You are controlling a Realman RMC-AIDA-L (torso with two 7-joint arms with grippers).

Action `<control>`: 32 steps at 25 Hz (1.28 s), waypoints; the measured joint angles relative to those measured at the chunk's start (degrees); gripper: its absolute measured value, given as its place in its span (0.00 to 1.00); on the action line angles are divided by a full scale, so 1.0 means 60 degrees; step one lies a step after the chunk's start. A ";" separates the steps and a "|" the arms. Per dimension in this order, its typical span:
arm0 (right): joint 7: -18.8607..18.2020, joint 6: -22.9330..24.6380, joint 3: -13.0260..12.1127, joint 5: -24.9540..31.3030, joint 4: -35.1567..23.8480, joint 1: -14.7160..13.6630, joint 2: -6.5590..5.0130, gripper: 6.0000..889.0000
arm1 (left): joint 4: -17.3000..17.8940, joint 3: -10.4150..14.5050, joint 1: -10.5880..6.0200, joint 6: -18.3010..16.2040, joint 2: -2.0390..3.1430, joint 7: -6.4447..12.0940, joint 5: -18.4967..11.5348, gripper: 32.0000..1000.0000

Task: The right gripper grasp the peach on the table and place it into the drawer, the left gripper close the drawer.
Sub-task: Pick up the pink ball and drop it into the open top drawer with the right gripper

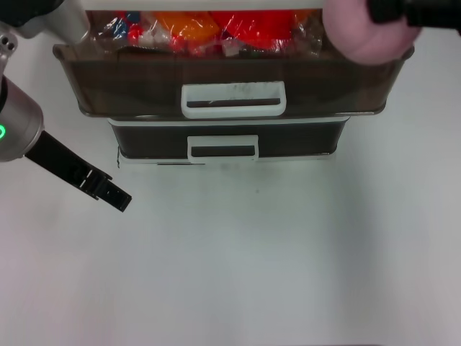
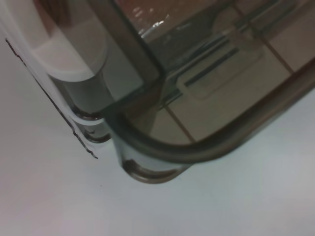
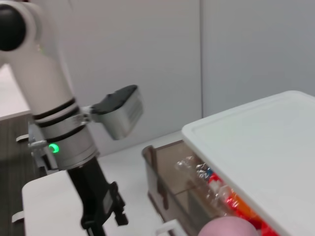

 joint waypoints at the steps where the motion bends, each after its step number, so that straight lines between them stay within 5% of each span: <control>1: -0.0123 -0.0041 0.0030 -0.0224 0.0164 0.0157 0.0092 0.13 | 0.0000 -0.0006 0.0002 0.0000 0.0000 0.0010 0.0002 0.84; 5: -0.0493 -0.0167 0.0074 -0.0873 0.0719 0.0750 0.0350 0.12 | 0.0000 0.0009 -0.0007 0.0005 -0.0003 0.0015 0.0000 0.84; 17: -0.1601 -0.0762 0.0041 -0.1206 0.2846 0.1846 0.0576 0.13 | 0.0000 0.0037 -0.0039 0.0007 -0.0004 0.0016 -0.0173 0.84; 32: -0.1832 -0.1339 -0.0185 -0.1680 0.3108 0.1956 0.0843 0.14 | 0.0000 0.0051 -0.0073 0.0006 0.0001 0.0020 -0.0176 0.84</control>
